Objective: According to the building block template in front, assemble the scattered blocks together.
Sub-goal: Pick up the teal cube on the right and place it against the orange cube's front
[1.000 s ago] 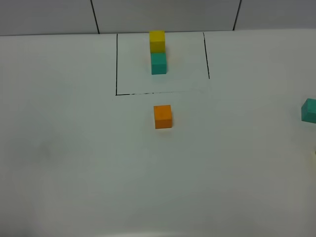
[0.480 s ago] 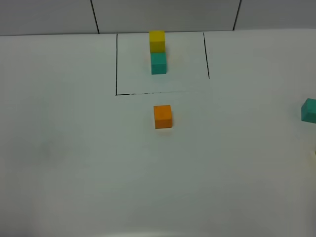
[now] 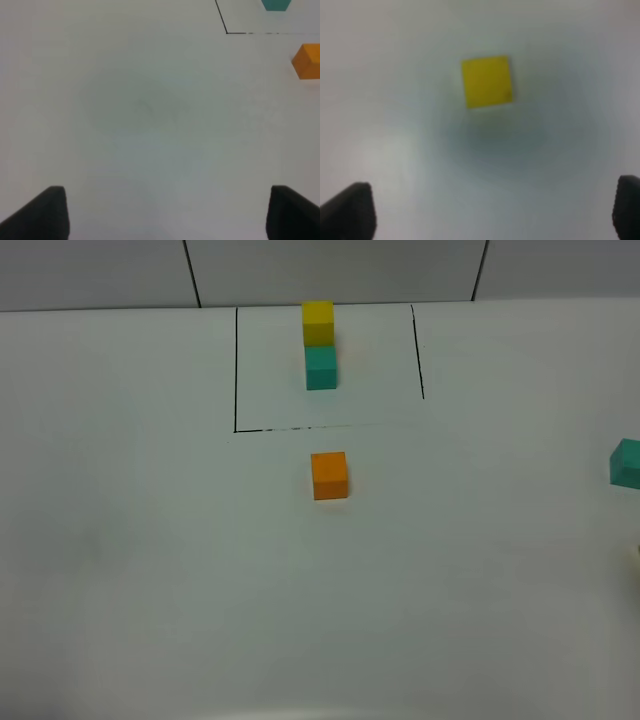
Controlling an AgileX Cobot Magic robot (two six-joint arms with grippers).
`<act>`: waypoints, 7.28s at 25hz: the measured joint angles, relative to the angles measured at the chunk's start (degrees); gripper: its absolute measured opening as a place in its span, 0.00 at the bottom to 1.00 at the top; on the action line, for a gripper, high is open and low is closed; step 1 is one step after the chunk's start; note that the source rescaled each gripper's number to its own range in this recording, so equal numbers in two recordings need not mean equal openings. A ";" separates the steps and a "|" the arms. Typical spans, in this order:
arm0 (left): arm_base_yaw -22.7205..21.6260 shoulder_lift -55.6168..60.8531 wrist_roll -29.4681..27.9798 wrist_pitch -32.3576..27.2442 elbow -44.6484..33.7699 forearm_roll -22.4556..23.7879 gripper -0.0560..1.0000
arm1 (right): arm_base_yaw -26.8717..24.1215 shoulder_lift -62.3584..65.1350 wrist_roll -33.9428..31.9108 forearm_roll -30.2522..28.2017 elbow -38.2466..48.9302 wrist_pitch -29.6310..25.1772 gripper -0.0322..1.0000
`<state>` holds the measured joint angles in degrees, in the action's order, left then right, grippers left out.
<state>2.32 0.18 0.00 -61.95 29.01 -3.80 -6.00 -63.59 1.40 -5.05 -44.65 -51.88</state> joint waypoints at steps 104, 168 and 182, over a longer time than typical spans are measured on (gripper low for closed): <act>0.00 0.00 0.00 0.00 0.00 0.00 0.77 | 40.10 -38.35 -34.35 -3.82 -22.79 0.82 0.05; 0.00 0.00 0.00 0.00 0.00 0.44 0.77 | 52.47 -63.63 -51.73 -3.04 -47.61 2.04 0.05; 0.00 0.00 0.00 0.00 0.00 1.14 0.77 | 52.38 -63.93 -52.43 -4.84 -47.91 2.66 0.05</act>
<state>2.32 0.18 0.00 -61.95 29.01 -2.66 46.37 -127.52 -51.04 -9.89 -92.56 -49.22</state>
